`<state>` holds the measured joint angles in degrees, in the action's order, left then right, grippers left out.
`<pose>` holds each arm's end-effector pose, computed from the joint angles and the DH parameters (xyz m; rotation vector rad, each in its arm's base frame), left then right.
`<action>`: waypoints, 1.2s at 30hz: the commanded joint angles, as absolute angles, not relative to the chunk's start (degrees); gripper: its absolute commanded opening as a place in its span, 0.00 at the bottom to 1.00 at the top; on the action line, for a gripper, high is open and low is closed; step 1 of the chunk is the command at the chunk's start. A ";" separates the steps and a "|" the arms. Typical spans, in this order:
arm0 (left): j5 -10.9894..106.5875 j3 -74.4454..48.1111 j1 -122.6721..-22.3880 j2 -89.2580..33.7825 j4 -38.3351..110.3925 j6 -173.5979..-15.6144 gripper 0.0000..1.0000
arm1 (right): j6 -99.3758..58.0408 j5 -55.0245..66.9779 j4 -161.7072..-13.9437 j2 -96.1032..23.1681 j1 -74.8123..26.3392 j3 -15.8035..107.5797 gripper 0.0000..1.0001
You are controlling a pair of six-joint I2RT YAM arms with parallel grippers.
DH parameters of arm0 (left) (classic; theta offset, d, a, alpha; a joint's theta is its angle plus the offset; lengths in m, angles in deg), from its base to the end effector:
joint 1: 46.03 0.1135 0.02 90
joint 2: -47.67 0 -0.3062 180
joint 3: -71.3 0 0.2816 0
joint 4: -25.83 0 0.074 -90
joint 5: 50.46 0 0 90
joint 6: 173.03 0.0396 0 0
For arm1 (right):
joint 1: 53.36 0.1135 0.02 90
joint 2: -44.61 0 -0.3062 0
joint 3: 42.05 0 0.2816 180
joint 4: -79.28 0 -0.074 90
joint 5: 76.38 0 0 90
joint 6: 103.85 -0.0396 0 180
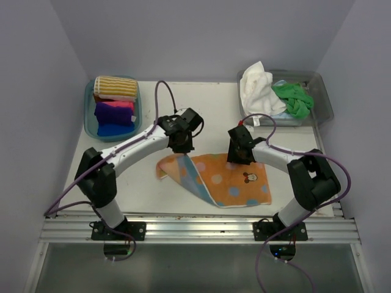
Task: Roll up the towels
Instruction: Flatten the towel
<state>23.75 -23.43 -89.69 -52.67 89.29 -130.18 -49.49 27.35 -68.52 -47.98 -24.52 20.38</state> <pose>0.2934 -0.2651 0.2825 -0.1508 2.6870 -0.0919 0.2932 0.1507 0.1783 0.2318 2.5989 0.0767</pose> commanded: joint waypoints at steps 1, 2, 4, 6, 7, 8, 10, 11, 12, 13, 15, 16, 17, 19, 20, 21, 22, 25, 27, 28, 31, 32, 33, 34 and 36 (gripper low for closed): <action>25.56 -21.34 -88.40 -46.56 89.29 -129.70 0.00 | -48.66 25.48 -65.22 -47.94 -24.62 21.23 0.50; 25.74 -20.98 -88.05 -44.55 88.94 -129.52 0.00 | -48.57 24.87 -64.35 -47.24 -24.62 21.75 0.51; 26.35 -20.37 -86.20 -42.95 88.50 -129.00 0.00 | -48.66 25.39 -63.29 -44.70 -24.62 21.85 0.54; 26.79 -19.75 -84.28 -40.93 88.49 -128.03 0.00 | -48.83 27.58 -60.66 -39.96 -24.71 21.93 0.59; 27.40 -19.49 -83.57 -40.32 88.49 -127.68 0.00 | -48.83 28.46 -59.60 -38.28 -24.80 21.85 0.60; 27.84 -18.96 -82.86 -39.18 88.58 -127.50 0.00 | -48.92 29.25 -57.33 -35.22 -24.80 21.58 0.61; 28.37 -16.59 -81.28 -37.68 87.71 -127.15 0.00 | -50.23 30.84 -55.03 -32.57 -25.06 20.36 0.61; 28.64 -15.63 -80.93 -36.28 87.18 -127.15 0.00 | -51.11 31.11 -52.93 -29.68 -25.32 18.61 0.61; 29.34 -13.70 -79.97 -35.66 86.74 -127.15 0.00 | -53.03 31.11 -52.13 -28.26 -25.41 17.46 0.60; 29.43 -12.90 -79.61 -35.13 85.87 -127.23 0.00 | -54.27 30.76 -51.34 -26.68 -25.41 16.23 0.60; 29.87 -11.05 -79.17 -34.16 85.16 -127.32 0.00 | -56.91 29.53 -50.89 -23.07 -25.41 11.84 0.59; 29.87 -10.61 -79.17 -34.07 84.72 -127.41 0.00 | -57.18 26.92 -51.50 -22.37 -25.33 10.35 0.57; 30.04 -10.17 -79.08 -33.98 84.37 -127.41 0.00 | -57.18 25.93 -53.42 -22.01 -25.33 7.63 0.57; 31.09 -8.85 -78.73 -34.42 82.70 -127.24 0.00 | -57.89 24.52 -55.28 -22.88 -25.41 5.86 0.57; 31.62 -8.50 -78.12 -35.12 81.91 -127.24 0.00 | -57.89 24.69 -57.81 -23.84 -25.41 4.63 0.57; 32.67 -8.15 -77.85 -35.47 81.21 -127.32 0.00 | -58.06 25.13 -59.05 -24.81 -25.41 4.18 0.56; 33.03 -8.23 -77.50 -36.35 80.24 -127.24 0.00 | -57.89 25.57 -60.11 -27.43 -25.33 4.09 0.57; 32.86 -9.11 -77.23 -37.32 78.05 -125.75 0.00 | -56.49 27.85 -62.48 -33.23 -25.50 5.85 0.57; 32.16 -10.33 -76.45 -38.81 77.07 -124.52 0.00 | -54.73 27.86 -65.21 -36.67 -26.38 7.78 0.57; 32.07 -10.95 -76.18 -40.21 76.20 -123.99 0.00 | -54.72 26.72 -65.83 -40.17 -26.82 8.74 0.58; 33.47 -13.76 -74.51 -42.15 73.57 -121.44 0.00 | -53.14 26.20 -64.71 -46.59 -28.48 17.23 0.58; 33.82 -15.69 -73.81 -42.68 73.12 -119.87 0.00 | -52.62 24.62 -63.56 -47.31 -29.62 19.54 0.58; 34.09 -16.75 -73.46 -43.03 72.42 -119.07 0.00 | -52.79 24.00 -62.42 -47.76 -29.81 21.74 0.59; 34.44 -17.72 -73.02 -43.73 72.06 -118.45 0.00 | -53.14 23.21 -61.10 -47.76 -29.90 23.76 0.59; 35.75 -20.79 -71.79 -44.44 73.10 -116.87 0.00 | -54.80 20.40 -56.44 -45.49 -29.81 29.04 0.59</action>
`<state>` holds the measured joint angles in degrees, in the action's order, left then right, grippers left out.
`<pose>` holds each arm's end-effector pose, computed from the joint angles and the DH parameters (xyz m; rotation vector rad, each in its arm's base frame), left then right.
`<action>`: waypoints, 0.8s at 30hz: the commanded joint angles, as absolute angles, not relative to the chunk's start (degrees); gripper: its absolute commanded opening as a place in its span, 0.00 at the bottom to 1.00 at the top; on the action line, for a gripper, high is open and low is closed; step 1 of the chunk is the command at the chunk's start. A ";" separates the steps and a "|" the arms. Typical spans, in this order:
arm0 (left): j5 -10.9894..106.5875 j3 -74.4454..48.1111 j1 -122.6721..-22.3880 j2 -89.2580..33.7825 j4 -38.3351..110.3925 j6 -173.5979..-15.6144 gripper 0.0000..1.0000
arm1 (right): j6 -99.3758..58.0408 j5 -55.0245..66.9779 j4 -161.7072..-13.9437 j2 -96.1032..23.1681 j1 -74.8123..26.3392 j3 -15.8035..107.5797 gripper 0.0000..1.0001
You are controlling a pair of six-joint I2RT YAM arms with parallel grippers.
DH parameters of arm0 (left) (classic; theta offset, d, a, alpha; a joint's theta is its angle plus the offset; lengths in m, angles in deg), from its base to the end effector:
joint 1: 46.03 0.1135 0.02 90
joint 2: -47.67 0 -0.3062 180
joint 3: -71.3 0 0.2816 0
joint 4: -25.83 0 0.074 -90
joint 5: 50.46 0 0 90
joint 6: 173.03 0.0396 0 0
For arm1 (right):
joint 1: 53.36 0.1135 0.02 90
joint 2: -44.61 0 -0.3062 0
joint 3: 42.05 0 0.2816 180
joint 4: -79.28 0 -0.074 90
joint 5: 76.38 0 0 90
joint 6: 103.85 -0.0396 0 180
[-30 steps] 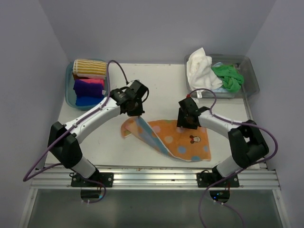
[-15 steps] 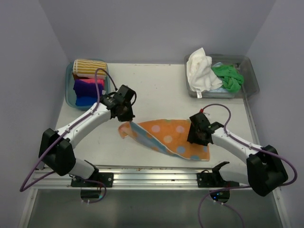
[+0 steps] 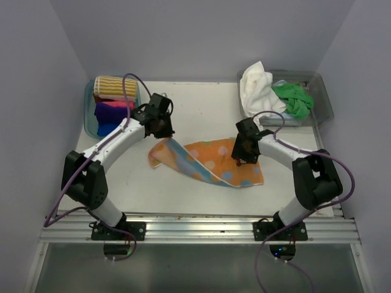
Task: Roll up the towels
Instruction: Flatten the towel
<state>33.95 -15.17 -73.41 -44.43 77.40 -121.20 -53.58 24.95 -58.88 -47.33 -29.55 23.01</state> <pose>0.3329 -0.1681 0.2965 -0.2808 2.5772 -0.3066 0.2982 0.1231 0.1871 0.4274 2.6900 0.0397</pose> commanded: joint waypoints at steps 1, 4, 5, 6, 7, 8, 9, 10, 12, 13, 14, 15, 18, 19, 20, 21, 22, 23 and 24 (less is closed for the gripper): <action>35.85 -21.67 -71.43 -44.70 73.90 -116.60 0.00 | -55.77 19.69 -55.56 -43.91 -29.72 29.49 0.59; 36.37 -21.42 -70.73 -43.57 74.69 -115.64 0.00 | -60.16 18.81 -55.11 -36.44 -29.63 25.82 0.60; 36.55 -19.94 -69.86 -43.04 74.78 -115.20 0.00 | -61.56 19.15 -55.63 -34.25 -29.81 22.49 0.60; 36.98 -18.97 -69.33 -42.60 74.96 -115.11 0.00 | -64.97 19.42 -56.33 -30.31 -29.81 20.29 0.60; 37.34 -18.00 -68.80 -41.81 75.05 -114.93 0.00 | -66.48 20.03 -57.47 -27.83 -29.72 15.65 0.60; 37.95 -15.73 -67.49 -41.28 75.13 -114.84 0.00 | -67.80 21.08 -59.57 -25.63 -29.72 13.26 0.60; 39.00 -14.31 -66.87 -40.67 74.18 -115.02 0.00 | -69.91 22.13 -59.94 -23.78 -29.72 11.23 0.60; 39.18 -12.82 -66.43 -39.36 73.47 -115.19 0.00 | -71.15 23.45 -59.42 -20.46 -29.81 7.64 0.60; 41.81 -9.39 -65.89 -38.38 71.89 -115.90 0.00 | -73.17 26.18 -58.46 -18.15 -29.72 5.42 0.60; 42.34 -8.59 -65.89 -38.03 71.62 -116.07 0.00 | -73.96 26.36 -57.58 -17.01 -29.72 3.50 0.59; 42.79 -7.19 -65.89 -37.94 71.36 -116.42 0.00 | -75.62 26.88 -57.22 -16.56 -29.81 2.61 0.59; 43.49 -6.66 -65.89 -37.85 70.75 -116.42 0.00 | -76.42 27.41 -56.96 -16.30 -29.81 1.81 0.59; 43.58 -4.81 -65.89 -37.50 69.60 -116.78 0.00 | -77.57 29.25 -57.04 -15.42 -29.81 -0.83 0.60; 43.93 -4.55 -65.89 -37.32 69.42 -116.78 0.00 | -77.57 29.44 -57.22 -15.42 -29.72 -1.26 0.60; 44.28 -4.28 -65.89 -37.32 69.33 -116.78 0.00 | -77.75 29.61 -57.22 -15.76 -29.72 -1.18 0.60; 44.46 -4.28 -65.98 -37.41 69.25 -116.78 0.00 | -78.01 30.05 -57.22 -15.94 -29.72 -1.27 0.60; 44.37 -4.28 -65.81 -37.58 69.42 -116.69 0.00 | -78.27 30.40 -57.48 -16.12 -29.72 -1.62 0.61; 44.37 -4.28 -65.89 -37.59 69.51 -116.69 0.00 | -78.71 30.75 -57.83 -16.64 -29.72 -1.71 0.61; 44.46 -4.28 -65.89 -37.59 69.51 -116.69 0.00 | -78.89 31.28 -58.36 -16.99 -29.81 -1.88 0.61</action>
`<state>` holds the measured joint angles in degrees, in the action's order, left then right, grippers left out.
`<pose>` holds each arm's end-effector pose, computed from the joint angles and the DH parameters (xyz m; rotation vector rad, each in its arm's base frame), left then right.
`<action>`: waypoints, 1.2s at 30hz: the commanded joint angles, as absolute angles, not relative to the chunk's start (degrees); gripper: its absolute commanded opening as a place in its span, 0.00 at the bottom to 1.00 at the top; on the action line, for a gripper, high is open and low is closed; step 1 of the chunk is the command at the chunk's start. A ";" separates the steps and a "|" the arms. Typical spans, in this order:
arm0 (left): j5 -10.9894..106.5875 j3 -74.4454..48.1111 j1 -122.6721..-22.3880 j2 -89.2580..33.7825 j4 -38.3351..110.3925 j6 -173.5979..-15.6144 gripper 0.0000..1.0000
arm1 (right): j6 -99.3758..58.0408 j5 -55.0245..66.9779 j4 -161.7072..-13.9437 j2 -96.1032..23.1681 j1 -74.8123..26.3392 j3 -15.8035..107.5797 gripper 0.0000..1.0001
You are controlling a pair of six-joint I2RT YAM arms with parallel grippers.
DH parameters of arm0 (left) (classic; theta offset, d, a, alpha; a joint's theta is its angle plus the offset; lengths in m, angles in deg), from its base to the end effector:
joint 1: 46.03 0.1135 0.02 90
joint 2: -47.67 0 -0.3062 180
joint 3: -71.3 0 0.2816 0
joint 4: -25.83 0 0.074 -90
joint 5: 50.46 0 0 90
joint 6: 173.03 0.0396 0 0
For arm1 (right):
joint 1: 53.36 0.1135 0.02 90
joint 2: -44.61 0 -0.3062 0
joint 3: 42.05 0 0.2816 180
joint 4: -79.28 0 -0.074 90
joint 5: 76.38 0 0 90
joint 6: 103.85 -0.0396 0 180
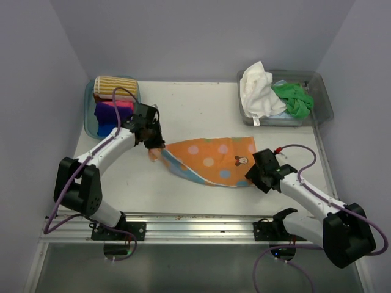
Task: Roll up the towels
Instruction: Flatten the towel
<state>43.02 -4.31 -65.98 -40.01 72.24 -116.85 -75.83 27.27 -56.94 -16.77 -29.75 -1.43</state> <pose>0.3210 -0.1191 0.2638 -0.2972 2.6314 -0.4097 0.1733 0.0655 0.1809 0.9391 2.4808 0.1741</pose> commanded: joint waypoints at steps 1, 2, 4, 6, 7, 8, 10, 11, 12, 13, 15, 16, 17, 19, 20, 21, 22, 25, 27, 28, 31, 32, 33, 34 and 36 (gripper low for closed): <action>44.29 -4.28 -65.89 -37.59 69.60 -116.69 0.00 | -79.15 31.63 -58.45 -17.43 -29.90 -2.06 0.61; 44.28 -4.28 -65.89 -37.41 69.60 -116.69 0.00 | -79.68 31.81 -58.36 -17.87 -29.90 -2.06 0.61; 43.93 -4.19 -65.89 -37.50 69.68 -116.60 0.00 | -80.29 32.42 -58.01 -18.84 -29.81 -2.41 0.60; 43.93 -4.28 -65.63 -37.50 69.86 -116.60 0.00 | -81.79 32.86 -57.49 -18.50 -29.81 -2.85 0.59; 43.85 -4.28 -65.28 -37.41 69.86 -116.60 0.00 | -82.23 32.95 -57.05 -17.80 -29.90 -3.46 0.59; 43.76 -4.28 -65.02 -37.32 69.95 -116.51 0.00 | -82.93 32.78 -57.04 -17.18 -29.81 -3.90 0.59; 43.93 -4.19 -64.58 -37.06 70.04 -116.25 0.00 | -83.20 32.34 -57.30 -14.46 -29.90 -5.30 0.59; 44.11 -4.19 -64.14 -36.97 70.04 -116.16 0.00 | -83.11 32.34 -57.31 -13.67 -29.81 -5.57 0.59; 44.20 -4.10 -63.96 -36.88 70.04 -116.16 0.00 | -82.76 32.34 -57.57 -12.96 -29.81 -5.75 0.59; 44.54 -4.02 -63.79 -36.97 69.78 -116.34 0.00 | -81.98 32.34 -58.09 -12.35 -29.81 -5.93 0.59; 45.77 -4.10 -63.70 -37.23 69.34 -116.69 0.00 | -81.88 32.51 -57.57 -12.78 -29.81 -5.58 0.59; 46.04 -4.19 -63.70 -37.50 69.25 -116.78 0.00 | -81.79 32.78 -56.70 -13.48 -29.81 -4.71 0.59; 46.13 -4.28 -63.70 -37.67 69.25 -116.86 0.00 | -81.27 32.78 -56.69 -13.57 -29.90 -4.52 0.60; 46.22 -4.37 -63.61 -37.85 69.16 -116.86 0.00 | -81.62 32.51 -56.78 -13.66 -29.81 -4.96 0.60; 46.13 -4.54 -63.70 -38.02 69.16 -116.60 0.00 | -82.14 32.43 -57.13 -13.31 -29.90 -5.40 0.60; 46.13 -4.63 -63.70 -38.20 69.42 -116.51 0.00 | -82.40 32.17 -57.48 -13.31 -29.90 -5.92 0.61; 45.96 -4.63 -63.78 -38.11 69.51 -116.43 0.00 | -82.84 32.34 -57.74 -13.39 -29.81 -6.54 0.61; 45.60 -4.54 -63.70 -38.11 69.68 -116.42 0.00 | -83.37 31.64 -60.02 -15.23 -29.81 -7.07 0.54; 45.60 -4.46 -63.70 -38.11 69.69 -116.42 0.00 | -83.37 31.55 -61.35 -16.64 -29.81 -6.90 0.43; 45.52 -4.46 -63.70 -38.11 69.69 -116.42 0.00 | -83.20 31.90 -62.22 -17.17 -29.81 -6.46 0.25; 45.17 -4.19 -63.70 -37.85 69.77 -116.51 0.00 | -83.37 32.60 -61.19 -19.20 -29.90 -5.14 0.01; 45.42 -3.93 -63.70 -37.68 69.69 -116.43 0.00 | -83.03 32.95 -60.65 -18.67 -29.90 -4.79 0.00; 45.17 -3.75 -63.70 -37.24 69.69 -116.34 0.00 | -82.94 33.21 -60.13 -17.80 -29.81 -4.70 0.00; 44.90 -3.40 -63.70 -37.15 69.77 -116.25 0.00 | -82.76 33.48 -58.47 -14.83 -29.81 -4.44 0.00; 44.37 -3.58 -63.70 -36.71 70.47 -115.90 0.00 | -81.80 34.62 -56.18 -11.48 -29.90 -3.73 0.00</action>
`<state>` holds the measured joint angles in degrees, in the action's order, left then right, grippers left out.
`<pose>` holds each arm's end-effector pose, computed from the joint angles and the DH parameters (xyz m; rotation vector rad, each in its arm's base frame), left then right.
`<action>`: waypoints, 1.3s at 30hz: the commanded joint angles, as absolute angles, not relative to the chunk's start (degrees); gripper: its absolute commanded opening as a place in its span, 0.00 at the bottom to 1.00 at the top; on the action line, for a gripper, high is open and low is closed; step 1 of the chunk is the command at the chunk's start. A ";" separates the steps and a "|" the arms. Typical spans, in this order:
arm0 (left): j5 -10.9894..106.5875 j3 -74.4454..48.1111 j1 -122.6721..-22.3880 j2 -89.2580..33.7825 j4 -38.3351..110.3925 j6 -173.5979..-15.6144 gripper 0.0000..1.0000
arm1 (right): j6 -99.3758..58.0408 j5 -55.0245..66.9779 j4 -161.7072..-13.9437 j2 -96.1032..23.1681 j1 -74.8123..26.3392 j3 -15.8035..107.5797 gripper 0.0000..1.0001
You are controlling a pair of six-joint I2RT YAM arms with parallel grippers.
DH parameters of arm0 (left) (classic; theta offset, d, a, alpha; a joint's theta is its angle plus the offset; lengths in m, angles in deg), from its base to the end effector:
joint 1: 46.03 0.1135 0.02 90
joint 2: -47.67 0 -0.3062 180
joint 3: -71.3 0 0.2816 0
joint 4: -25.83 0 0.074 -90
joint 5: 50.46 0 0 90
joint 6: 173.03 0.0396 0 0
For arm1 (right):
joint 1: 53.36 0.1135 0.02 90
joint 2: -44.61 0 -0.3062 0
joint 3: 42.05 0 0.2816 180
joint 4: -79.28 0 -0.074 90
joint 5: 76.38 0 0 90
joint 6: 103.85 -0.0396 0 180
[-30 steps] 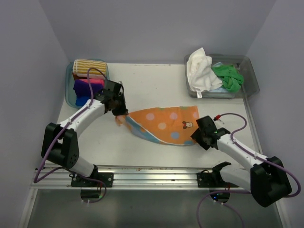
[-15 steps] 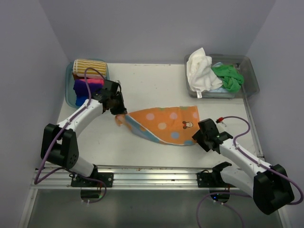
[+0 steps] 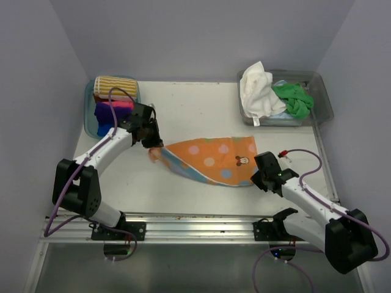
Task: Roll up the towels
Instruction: Flatten the towel
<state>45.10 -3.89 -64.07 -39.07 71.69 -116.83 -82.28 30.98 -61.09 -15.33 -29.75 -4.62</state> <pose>0.3217 -0.1088 0.2673 -0.3242 2.6154 -0.4518 0.1688 0.0609 0.1719 1.0759 2.3523 0.1873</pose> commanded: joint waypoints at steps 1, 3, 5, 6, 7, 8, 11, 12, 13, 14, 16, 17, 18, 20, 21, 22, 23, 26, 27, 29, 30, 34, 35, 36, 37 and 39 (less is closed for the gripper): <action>44.28 -4.27 -63.70 -36.62 70.74 -115.64 0.00 | -81.36 35.15 -54.08 -8.15 -29.81 -2.43 0.00; 43.93 -5.94 -63.61 -36.62 72.05 -115.37 0.00 | -79.16 36.46 -52.05 -5.76 -29.81 -0.23 0.00; 43.15 -9.89 -63.43 -36.53 74.07 -115.11 0.00 | -76.02 37.34 -48.88 -4.26 -29.81 4.95 0.00; 42.53 -11.47 -63.43 -35.92 74.69 -115.02 0.00 | -74.95 38.57 -47.48 -4.08 -29.90 7.06 0.00; 42.00 -14.44 -63.35 -35.57 75.30 -114.76 0.00 | -72.94 39.19 -44.51 -3.82 -29.81 11.69 0.00; 40.52 -15.95 -63.35 -35.13 76.70 -114.67 0.00 | -71.87 40.06 -43.26 -3.64 -29.81 13.83 0.00; 38.23 -21.05 -63.26 -32.50 79.17 -114.05 0.00 | -68.10 43.14 -39.21 -1.72 -29.81 21.65 0.00; 37.87 -22.02 -63.26 -30.83 79.53 -113.88 0.00 | -67.30 43.67 -38.51 -1.01 -29.90 23.15 0.00; 37.61 -23.95 -63.17 -29.86 79.88 -113.53 0.00 | -66.77 44.63 -37.02 -0.31 -29.90 26.38 0.00; 37.26 -24.75 -63.08 -28.89 80.58 -113.35 0.00 | -65.02 44.73 -36.66 0.75 -29.90 27.89 0.00; 36.90 -26.94 -63.08 -26.08 81.28 -113.17 0.00 | -63.61 44.99 -34.47 1.54 -29.81 32.45 0.00; 36.90 -27.56 -63.08 -25.20 81.90 -113.17 0.00 | -62.12 45.08 -33.67 1.81 -29.90 33.96 0.00; 36.90 -28.09 -63.08 -23.37 82.16 -113.17 0.00 | -61.50 45.08 -32.88 2.16 -29.90 35.54 0.00; 36.90 -28.97 -63.08 -21.25 83.04 -113.26 0.00 | -59.39 44.47 -30.33 2.51 -29.81 39.76 0.00; 36.73 -29.15 -63.08 -19.06 83.39 -113.35 0.00 | -58.68 44.12 -29.46 2.95 -29.81 42.47 0.00; 36.81 -29.33 -63.08 -17.91 83.57 -113.44 0.00 | -57.37 43.59 -27.79 3.21 -29.81 43.81 0.00; 36.73 -29.42 -63.08 -15.64 84.27 -113.52 0.00 | -56.75 42.63 -26.99 3.48 -29.90 45.04 0.00; 36.99 -29.94 -63.08 -11.15 85.85 -113.79 0.00 | -55.08 40.00 -24.01 4.88 -29.90 49.43 0.00; 36.90 -30.20 -63.08 -10.00 86.47 -113.88 0.00 | -54.90 39.29 -23.13 5.32 -29.81 51.36 0.00; 37.51 -29.95 -63.08 -6.76 87.26 -113.53 0.00 | -54.37 37.97 -21.19 6.47 -29.90 53.13 0.00; 37.78 -29.77 -63.08 -5.78 87.79 -113.18 0.00 | -54.37 36.57 -20.66 6.90 -29.90 54.61 0.00; 37.87 -30.12 -63.08 -2.17 92.00 -112.29 0.00 | -55.59 32.17 -18.21 8.75 -29.81 56.73 0.00; 37.78 -30.47 -63.08 -0.86 93.75 -112.38 0.00 | -55.95 31.64 -17.76 9.19 -29.90 57.09 0.00; 37.95 -31.25 -63.08 -0.15 94.72 -112.47 0.00 | -56.56 30.85 -16.36 9.37 -29.90 57.70 0.00; 38.13 -31.70 -63.08 0.29 95.52 -112.82 0.00 | -57.79 30.67 -15.65 9.54 -29.81 57.97 0.00; 38.57 -32.75 -63.08 1.78 97.80 -113.35 0.00 | -59.02 30.76 -14.07 9.98 -29.90 58.14 0.00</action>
<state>43.50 -29.53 -63.90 -0.01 92.92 -114.95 -58.89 27.49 -21.29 9.17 -29.31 56.51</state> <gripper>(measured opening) 0.037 0.014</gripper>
